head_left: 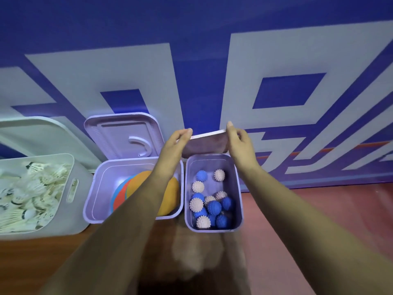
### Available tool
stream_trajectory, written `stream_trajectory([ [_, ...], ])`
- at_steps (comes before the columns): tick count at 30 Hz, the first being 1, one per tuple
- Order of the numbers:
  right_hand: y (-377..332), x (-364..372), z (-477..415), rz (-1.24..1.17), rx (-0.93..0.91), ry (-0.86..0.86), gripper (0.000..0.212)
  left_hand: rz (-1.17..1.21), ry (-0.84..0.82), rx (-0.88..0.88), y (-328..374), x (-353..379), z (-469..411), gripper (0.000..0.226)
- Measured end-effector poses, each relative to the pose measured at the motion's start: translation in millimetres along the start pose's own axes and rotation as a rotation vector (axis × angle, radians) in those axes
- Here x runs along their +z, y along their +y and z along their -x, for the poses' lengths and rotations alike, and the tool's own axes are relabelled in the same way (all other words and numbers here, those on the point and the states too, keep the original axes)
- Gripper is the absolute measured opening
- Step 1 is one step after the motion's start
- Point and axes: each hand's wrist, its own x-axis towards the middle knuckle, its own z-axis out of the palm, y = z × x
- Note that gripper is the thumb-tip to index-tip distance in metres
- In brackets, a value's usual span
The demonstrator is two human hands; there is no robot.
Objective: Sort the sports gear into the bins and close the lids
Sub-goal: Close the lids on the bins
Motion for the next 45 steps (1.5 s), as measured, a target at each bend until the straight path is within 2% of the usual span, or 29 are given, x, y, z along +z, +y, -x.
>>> stream_trajectory([
  [4, 13.7, -18.7, 45.8, -0.063, 0.016, 0.088, 0.032, -0.061, 0.036, 0.040, -12.2, 3.6, 30.0, 0.033],
  [7, 45.1, -28.3, 74.2, -0.002, 0.083, 0.101, 0.017, -0.107, 0.024, -0.008, -36.6, 5.1, 57.2, 0.033],
  [14, 100.8, -38.3, 113.9, 0.240, 0.144, 0.063, 0.043, -0.512, -0.049, -0.036, -85.7, 19.7, 110.3, 0.059],
  [19, 117.5, -35.6, 115.4, 0.378, 0.084, 0.045, 0.042, -0.754, -0.038, -0.097, -108.6, 19.4, 126.7, 0.048],
  [23, 120.3, -32.1, 110.9, 0.522, 0.019, 0.081, 0.038, -0.738, -0.014, -0.114, -111.2, 22.1, 133.2, 0.049],
  [27, 125.4, -37.1, 104.8, 0.427, 0.056, 0.017, 0.039, -0.776, 0.008, -0.063, -114.7, 23.7, 136.4, 0.052],
  [31, 126.6, -48.0, 101.4, 0.434, 0.048, -0.026, 0.037, -0.745, 0.056, -0.060, -117.0, 30.1, 141.7, 0.055],
  [37, 132.6, -61.0, 108.1, 0.403, 0.042, -0.029, 0.036, -0.709, 0.067, -0.066, -117.0, 43.3, 158.1, 0.057],
  [45, 125.5, -58.1, 101.5, 0.415, -0.030, -0.112, 0.040, -0.538, 0.085, -0.167, -122.7, 32.0, 142.9, 0.043],
])
